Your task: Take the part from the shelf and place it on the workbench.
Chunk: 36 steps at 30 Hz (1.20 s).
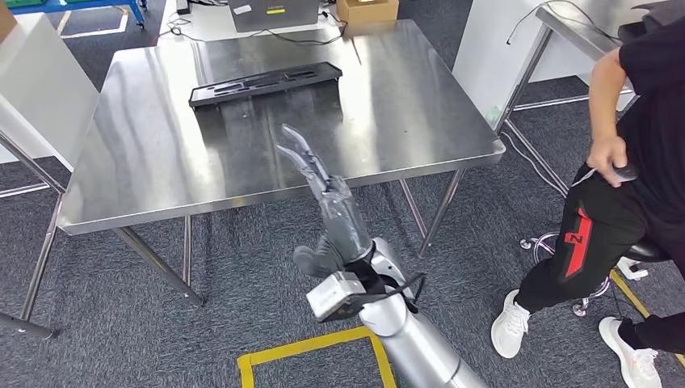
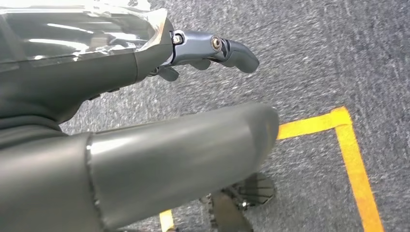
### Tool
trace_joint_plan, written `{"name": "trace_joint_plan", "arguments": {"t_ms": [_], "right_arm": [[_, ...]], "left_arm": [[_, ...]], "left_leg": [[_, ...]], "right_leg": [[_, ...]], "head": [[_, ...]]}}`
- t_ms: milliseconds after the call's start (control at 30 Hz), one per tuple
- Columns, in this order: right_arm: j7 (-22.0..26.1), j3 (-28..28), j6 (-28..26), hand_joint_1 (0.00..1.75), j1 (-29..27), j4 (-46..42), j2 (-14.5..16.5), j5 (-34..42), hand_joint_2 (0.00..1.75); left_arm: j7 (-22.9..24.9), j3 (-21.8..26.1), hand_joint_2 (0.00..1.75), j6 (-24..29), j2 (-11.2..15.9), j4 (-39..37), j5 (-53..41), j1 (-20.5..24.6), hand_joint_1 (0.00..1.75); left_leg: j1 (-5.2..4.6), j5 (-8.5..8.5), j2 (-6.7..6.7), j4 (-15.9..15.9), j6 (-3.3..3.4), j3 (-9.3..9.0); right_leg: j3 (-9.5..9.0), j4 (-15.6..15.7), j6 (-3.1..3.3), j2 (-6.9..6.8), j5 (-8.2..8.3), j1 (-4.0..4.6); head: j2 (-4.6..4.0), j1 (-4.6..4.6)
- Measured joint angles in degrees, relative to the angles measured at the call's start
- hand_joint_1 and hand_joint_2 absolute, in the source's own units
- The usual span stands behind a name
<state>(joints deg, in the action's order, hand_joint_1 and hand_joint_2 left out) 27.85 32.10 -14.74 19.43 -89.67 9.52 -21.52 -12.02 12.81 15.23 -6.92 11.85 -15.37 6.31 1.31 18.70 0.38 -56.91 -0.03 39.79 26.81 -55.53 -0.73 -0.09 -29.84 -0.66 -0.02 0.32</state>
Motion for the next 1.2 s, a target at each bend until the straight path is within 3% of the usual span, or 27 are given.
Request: {"name": "trace_joint_plan", "arguments": {"t_ms": [33,100,133,167,200,233,267,333,400,467,533,567,633,667,700,733,767,800,833,900,933,1000,1033,1067,1100,1167,1200], "right_arm": [[0.15,-0.34,-0.11,0.00,-1.20,-1.65,-0.65,-0.10,0.00],[0.77,-1.04,-0.06,0.00,-3.68,-4.49,-1.87,0.23,0.00],[1.37,-1.38,0.74,0.00,-5.11,-5.68,-2.49,1.50,0.00],[1.56,-1.76,2.96,0.00,-6.84,-6.72,-3.21,4.44,0.00],[1.02,-2.18,6.71,0.00,-8.92,-7.60,-3.92,9.26,0.00],[-0.23,-2.71,11.35,0.00,-11.37,-8.14,-4.66,15.31,0.00],[-1.54,-3.36,16.09,0.00,-13.95,-7.93,-5.38,21.63,0.00],[-2.17,-5.13,21.26,0.00,-18.35,-4.00,-6.49,29.55,0.00],[-0.95,-7.45,20.83,0.00,-20.75,3.83,-7.22,30.30,0.00],[-0.58,-9.81,17.57,0.00,-21.14,12.91,-7.84,27.43,0.00],[-1.33,-11.93,11.80,0.00,-20.02,24.20,-8.48,21.92,0.00],[-2.46,-12.87,8.45,0.00,-19.22,30.21,-8.83,18.89,0.00],[-6.55,-14.64,3.10,0.00,-17.44,41.85,-9.52,14.65,0.00],[-9.46,-15.50,1.75,0.00,-16.56,46.96,-9.93,13.69,0.00],[-12.49,-16.23,1.14,0.00,-15.86,51.36,-10.29,13.20,0.00],[-15.57,-16.80,0.84,0.00,-15.46,55.14,-10.72,12.71,0.00],[-18.52,-17.22,0.73,0.00,-15.30,58.44,-11.13,12.27,0.00],[-21.09,-17.51,0.66,0.00,-15.21,61.12,-11.48,11.97,0.00],[-23.50,-17.77,0.65,0.00,-15.12,63.53,-11.73,11.79,0.00],[-27.32,-18.25,0.85,0.00,-15.03,67.45,-11.95,11.82,0.00],[-28.71,-18.45,1.04,0.00,-15.19,69.13,-11.94,11.94,0.00],[-30.42,-18.86,1.41,0.00,-15.83,71.92,-11.88,12.22,0.00],[-30.92,-19.06,1.51,0.00,-16.09,72.98,-11.85,12.30,0.00],[-31.22,-19.21,1.54,0.00,-16.28,73.74,-11.87,12.34,0.00],[-31.40,-19.36,1.56,0.00,-16.30,74.37,-11.89,12.36,0.00],[-31.60,-19.52,1.61,0.00,-16.31,75.37,-11.92,12.34,0.00],[-31.68,-19.57,1.63,0.00,-16.32,75.84,-11.91,12.33,0.00]], "left_arm": [[-0.27,0.22,0.00,0.00,-0.01,-0.04,0.14,-0.25,0.00],[-1.08,0.64,0.00,-0.04,-0.03,-0.07,0.34,-0.51,0.00],[-1.58,0.80,0.00,-0.08,-0.05,-0.07,0.37,-0.52,0.00],[-2.22,0.92,0.00,-0.11,-0.04,-0.07,0.31,-0.51,0.00],[-3.00,1.01,0.00,-0.11,-0.02,-0.07,0.24,-0.53,0.00],[-3.86,1.10,0.00,-0.08,0.02,-0.07,0.24,-0.59,0.00],[-4.75,1.23,0.00,-0.07,0.08,-0.07,0.34,-0.68,0.00],[-6.18,1.71,0.00,-0.10,0.34,-0.04,1.05,-0.82,0.00],[-7.16,2.54,0.00,-0.10,0.67,-0.02,2.05,-1.08,0.00],[-7.64,3.44,0.00,0.19,0.81,-0.06,2.85,-1.67,0.00],[-7.67,4.33,0.00,0.87,0.76,-0.13,3.35,-2.22,0.00],[-7.68,4.79,0.00,1.22,0.71,-0.16,3.49,-2.41,0.00],[-7.76,5.58,0.00,1.70,0.55,-0.15,3.53,-2.69,0.00],[-7.83,5.87,0.00,1.76,0.47,-0.15,3.40,-2.90,0.00],[-7.90,6.09,0.00,1.73,0.41,-0.15,3.19,-3.11,0.00],[-7.96,6.25,0.00,1.63,0.38,-0.15,2.91,-3.29,0.00],[-7.98,6.37,0.00,1.46,0.38,-0.15,2.54,-3.40,0.00],[-8.00,6.42,0.00,1.20,0.40,-0.15,2.11,-3.41,0.00],[-8.00,6.43,0.00,0.88,0.48,-0.11,1.64,-3.38,0.00],[-8.02,6.41,0.00,0.16,0.65,-0.03,0.60,-3.22,0.00],[-8.02,6.39,0.00,-0.12,0.76,0.00,0.18,-3.17,0.00],[-7.91,6.37,0.00,-0.46,0.93,-0.04,-0.43,-3.19,0.00],[-7.79,6.36,0.00,-0.54,1.01,-0.08,-0.59,-3.25,0.00],[-7.69,6.35,0.00,-0.60,1.03,-0.11,-0.72,-3.33,0.00],[-7.63,6.34,0.00,-0.63,1.05,-0.13,-0.80,-3.33,0.00],[-7.59,6.34,0.00,-0.66,1.10,-0.13,-0.87,-3.24,0.00],[-7.59,6.34,0.00,-0.66,1.16,-0.13,-0.88,-3.19,0.00]], "left_leg": [[0.13,2.15,-0.05,-1.36,-0.21,0.60],[0.23,8.89,-0.19,-7.61,-0.47,2.27],[0.24,11.48,-0.24,-11.64,-0.62,2.92],[0.24,12.62,-0.28,-15.08,-0.75,3.14],[0.26,12.36,-0.27,-17.14,-0.83,2.64],[0.28,11.03,-0.27,-17.25,-0.83,1.14],[0.30,9.52,-0.27,-15.37,-0.74,-1.38],[0.25,9.56,-0.45,-7.60,-0.34,-8.03],[-0.04,11.65,-0.65,-1.73,0.29,-11.63],[-0.38,11.42,-0.57,-0.50,1.20,-11.40],[-0.43,9.82,-0.27,-0.13,2.34,-10.31],[-0.36,8.87,-0.18,0.02,2.77,-9.46],[-0.39,7.19,-0.22,0.02,3.21,-7.33],[-0.41,6.35,-0.23,-0.02,3.20,-6.37],[-0.43,5.55,-0.22,-0.08,3.13,-5.42],[-0.44,4.79,-0.21,-0.15,3.00,-4.54],[-0.42,4.05,-0.21,-0.23,2.81,-3.68],[-0.42,3.35,-0.21,-0.34,2.55,-2.84],[-0.51,2.74,-0.21,-0.49,2.23,-2.16],[-0.70,1.54,-0.08,-0.63,1.50,-1.49],[-0.73,0.95,-0.01,-0.49,1.17,-1.43],[-0.48,0.24,0.02,-0.17,0.48,-1.21],[-0.32,1.38,-0.05,-0.69,0.20,-0.83],[-0.20,3.83,-0.13,-2.36,-0.04,-0.22],[-0.10,7.35,-0.22,-5.32,-0.20,0.58],[-0.09,13.36,-0.30,-13.33,-0.43,1.93],[-0.10,14.29,-0.32,-16.51,-0.45,1.97]], "right_leg": [[0.64,0.07,0.59,-0.10,0.81,-0.22],[2.13,0.06,1.37,-0.22,2.47,-0.25],[2.98,0.00,1.44,-0.28,3.24,-0.15],[3.92,-0.10,1.39,-0.36,3.98,-0.04],[4.88,-0.25,1.28,-0.44,4.65,0.03],[5.78,-0.47,1.09,-0.52,5.20,0.05],[6.58,-0.75,0.88,-0.59,5.63,0.05],[7.75,-1.47,0.27,-0.66,6.33,0.18],[8.33,-1.88,-0.52,-0.76,7.14,0.39],[8.89,-1.61,-1.35,-0.84,8.13,0.56],[10.08,-2.45,-1.46,-0.76,7.16,0.54],[11.20,-4.37,-1.16,-0.65,5.21,0.52],[13.49,-11.37,-0.55,-0.38,-0.15,0.22],[14.24,-15.19,-0.72,-0.28,-2.00,0.10],[14.23,-17.98,-1.25,-0.22,-2.60,0.01],[13.29,-18.99,-2.03,-0.18,-1.96,-0.08],[11.23,-17.88,-2.78,-0.17,-0.72,-0.19],[8.09,-14.72,-3.26,-0.17,0.27,-0.32],[4.11,-9.97,-3.35,-0.17,0.29,-0.38],[-1.50,-1.71,-2.59,0.07,-1.35,-0.21],[-2.54,0.28,-2.06,0.18,-2.04,-0.01],[-1.79,0.59,-0.91,0.10,-1.42,-0.09],[-1.18,0.53,-0.22,-0.02,-0.77,-0.25],[-0.38,0.55,0.42,-0.13,0.02,-0.40],[0.53,0.53,0.91,-0.20,0.84,-0.48],[2.37,0.41,1.32,-0.22,2.46,-0.13],[3.34,0.27,1.31,-0.23,3.23,0.02]], "head": [[0.00,-0.05],[0.00,-0.15],[0.00,-0.18],[0.00,-0.18],[0.00,-0.19],[0.00,-0.18],[0.00,-0.20],[0.00,-0.20],[0.00,-0.16],[0.00,-0.14],[0.00,-0.15],[0.00,-0.11],[0.00,-0.03],[0.00,0.01],[0.00,0.04],[0.00,0.07],[0.00,0.10],[0.00,0.12],[0.00,0.20],[0.00,0.11],[0.00,0.04],[0.00,-0.16],[0.00,-0.20],[0.00,-0.25],[0.00,-0.31],[0.00,-0.36],[0.00,-0.36]]}}
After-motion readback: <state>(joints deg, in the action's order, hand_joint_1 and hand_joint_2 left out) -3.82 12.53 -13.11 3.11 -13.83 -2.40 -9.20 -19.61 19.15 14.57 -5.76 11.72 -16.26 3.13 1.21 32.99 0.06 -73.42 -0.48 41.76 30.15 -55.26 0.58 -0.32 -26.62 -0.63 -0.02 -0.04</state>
